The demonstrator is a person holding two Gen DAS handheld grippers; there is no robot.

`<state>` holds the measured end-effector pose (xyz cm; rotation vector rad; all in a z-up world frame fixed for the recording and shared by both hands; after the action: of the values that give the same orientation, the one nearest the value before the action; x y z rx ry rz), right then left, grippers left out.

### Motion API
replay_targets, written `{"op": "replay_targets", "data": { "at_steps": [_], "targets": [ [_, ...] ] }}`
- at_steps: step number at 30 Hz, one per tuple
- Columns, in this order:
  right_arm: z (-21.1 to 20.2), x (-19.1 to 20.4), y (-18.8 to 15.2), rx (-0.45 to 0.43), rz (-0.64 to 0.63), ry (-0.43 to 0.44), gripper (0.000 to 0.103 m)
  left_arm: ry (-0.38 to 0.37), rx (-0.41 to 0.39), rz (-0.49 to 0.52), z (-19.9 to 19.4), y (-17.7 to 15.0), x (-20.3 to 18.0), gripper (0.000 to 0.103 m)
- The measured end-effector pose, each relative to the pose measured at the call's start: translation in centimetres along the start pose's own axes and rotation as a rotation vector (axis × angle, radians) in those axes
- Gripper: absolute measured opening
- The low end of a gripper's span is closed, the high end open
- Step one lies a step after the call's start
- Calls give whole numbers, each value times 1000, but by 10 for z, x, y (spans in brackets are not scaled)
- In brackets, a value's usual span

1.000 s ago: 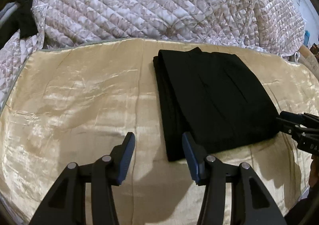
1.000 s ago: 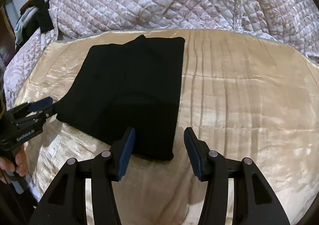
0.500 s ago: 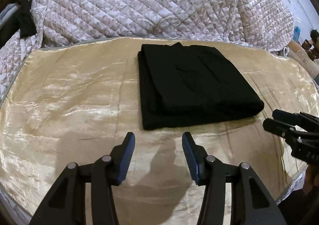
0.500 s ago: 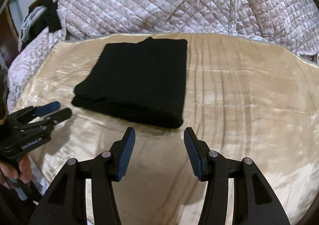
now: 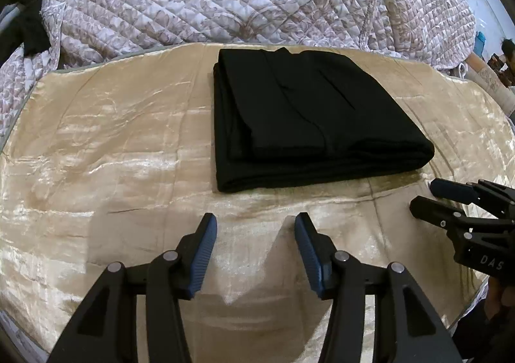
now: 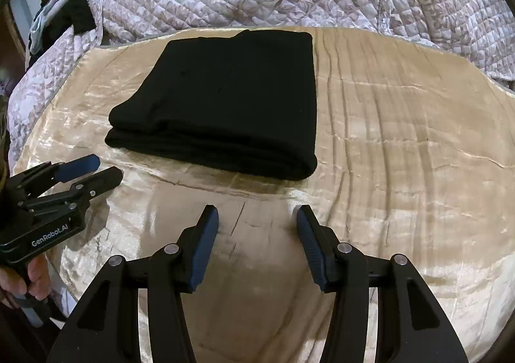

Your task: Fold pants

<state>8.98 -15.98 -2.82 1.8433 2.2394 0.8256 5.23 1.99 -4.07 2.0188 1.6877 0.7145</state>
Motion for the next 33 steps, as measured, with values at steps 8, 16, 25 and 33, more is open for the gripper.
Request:
{"op": "replay_targets", "data": {
  "at_steps": [8,16,25,33],
  "targets": [
    [0,-1,0,0,0,3,52,5,0,1,1,-1,0,58],
    [0,-1,-1,-2,-3,1,52,5,-1,4,2,-1,1,59],
    [0,-1,-1,-3,-3,1,52,6,-1,3,2,-1,0,59],
    [0,0,-1,-4,-4,0,52,7,-1,4,2,-1,0,60]
  ]
}}
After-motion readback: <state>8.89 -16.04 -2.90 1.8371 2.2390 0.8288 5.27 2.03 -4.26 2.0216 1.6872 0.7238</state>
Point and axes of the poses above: each gripper's, at about its wrist camera, not at the fingertips, and z roughly the way its jaws point, x to its left, y to its top, the point moved 7 cm from there along z, roughly the way its jaws point, and after that the axes turned 12 degrees about z, right-handed, at the moved point
